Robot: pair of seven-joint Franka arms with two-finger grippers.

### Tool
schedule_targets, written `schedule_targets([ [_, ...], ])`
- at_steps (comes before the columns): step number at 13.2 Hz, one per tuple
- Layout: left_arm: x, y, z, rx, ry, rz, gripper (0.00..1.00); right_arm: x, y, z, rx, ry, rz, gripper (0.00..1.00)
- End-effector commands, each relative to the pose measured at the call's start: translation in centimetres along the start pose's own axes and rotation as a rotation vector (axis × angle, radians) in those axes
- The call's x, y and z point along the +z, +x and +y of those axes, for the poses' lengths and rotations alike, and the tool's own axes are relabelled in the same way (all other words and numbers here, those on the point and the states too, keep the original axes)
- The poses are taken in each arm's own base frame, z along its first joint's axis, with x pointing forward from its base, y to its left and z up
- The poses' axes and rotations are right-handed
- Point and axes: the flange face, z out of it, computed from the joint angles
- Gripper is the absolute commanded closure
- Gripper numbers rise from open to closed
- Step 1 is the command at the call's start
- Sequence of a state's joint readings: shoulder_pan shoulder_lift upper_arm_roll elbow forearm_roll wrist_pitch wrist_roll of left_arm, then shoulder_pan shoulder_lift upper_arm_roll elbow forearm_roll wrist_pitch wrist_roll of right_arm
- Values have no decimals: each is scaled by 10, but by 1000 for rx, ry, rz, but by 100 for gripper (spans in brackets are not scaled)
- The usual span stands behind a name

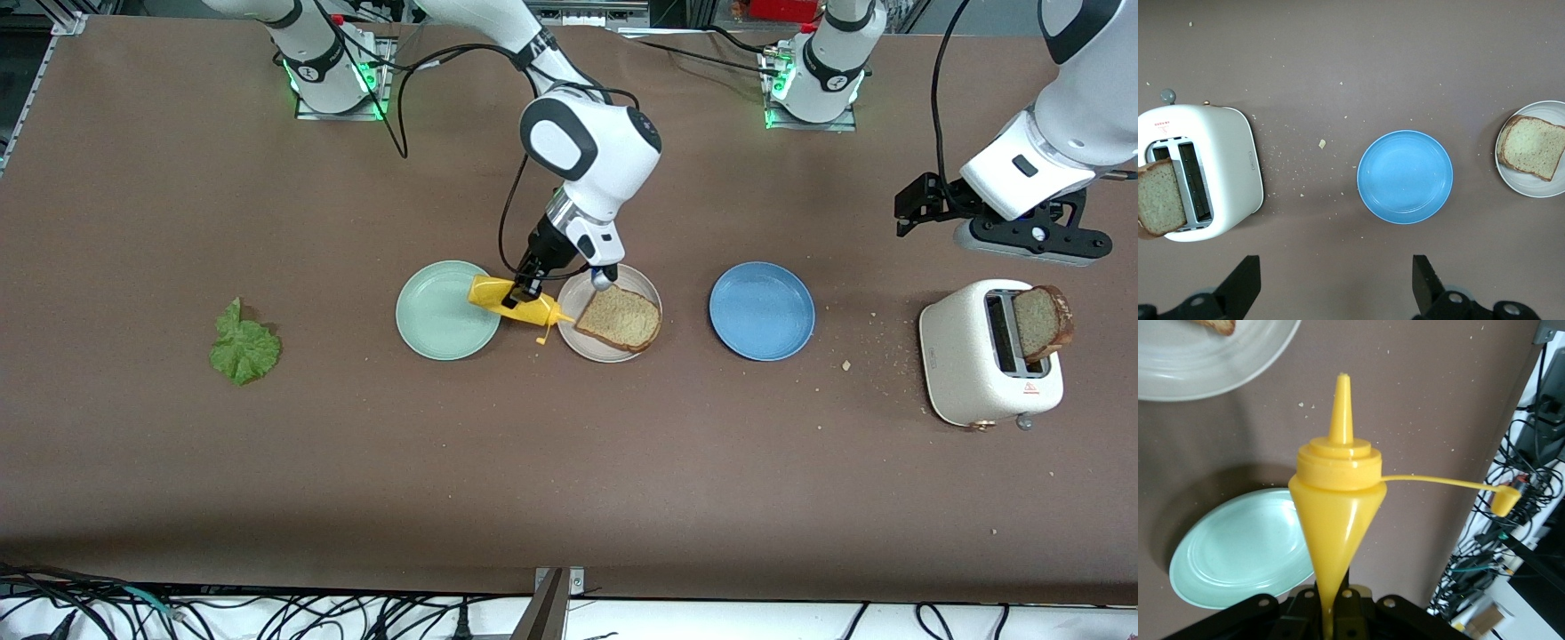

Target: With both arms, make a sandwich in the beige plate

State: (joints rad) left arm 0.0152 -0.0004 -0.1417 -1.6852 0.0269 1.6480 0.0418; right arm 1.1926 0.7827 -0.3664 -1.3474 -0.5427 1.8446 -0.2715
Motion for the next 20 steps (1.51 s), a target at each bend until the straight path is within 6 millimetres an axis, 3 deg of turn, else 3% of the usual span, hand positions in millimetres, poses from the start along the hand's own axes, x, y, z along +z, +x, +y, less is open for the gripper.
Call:
schedule_targets([
  [1,-1,-1,-1,-14,-8,-12,0,-4,16,-16,7,-65,-39,100],
  [3,-1,-1,-1,-14,-8,-12,0,-1,28,-27,23,-86,-42,100],
  [6,0,-2,-1,-15,-8,-24,0,-2,34,-26,27,-95,-35,100],
  [7,0,-2,-1,-14,-8,-24,0,-2,31,-22,28,-92,-34,100],
  [9,0,-2,-2,-15,-9,-24,0,-9,14,9,58,-69,-15,100],
  [10,0,-2,-1,-14,-8,-24,0,-1,-4,37,89,-6,-1,100],
  [12,1,-2,-1,-15,-9,-26,0,-8,-49,92,133,136,80,100],
  [13,1,-2,-1,-14,-9,-26,0,-7,-80,123,166,180,105,100],
  [15,1,-2,-1,-14,-9,-26,0,15,-142,172,172,302,172,100],
  [17,0,-2,-1,-12,-8,-24,0,49,-204,215,143,429,277,100],
  [18,1,-2,-1,-14,-9,-26,0,75,-243,237,158,496,349,100],
  [20,1,-2,-1,-12,-8,-26,0,128,-307,263,200,631,535,100],
])
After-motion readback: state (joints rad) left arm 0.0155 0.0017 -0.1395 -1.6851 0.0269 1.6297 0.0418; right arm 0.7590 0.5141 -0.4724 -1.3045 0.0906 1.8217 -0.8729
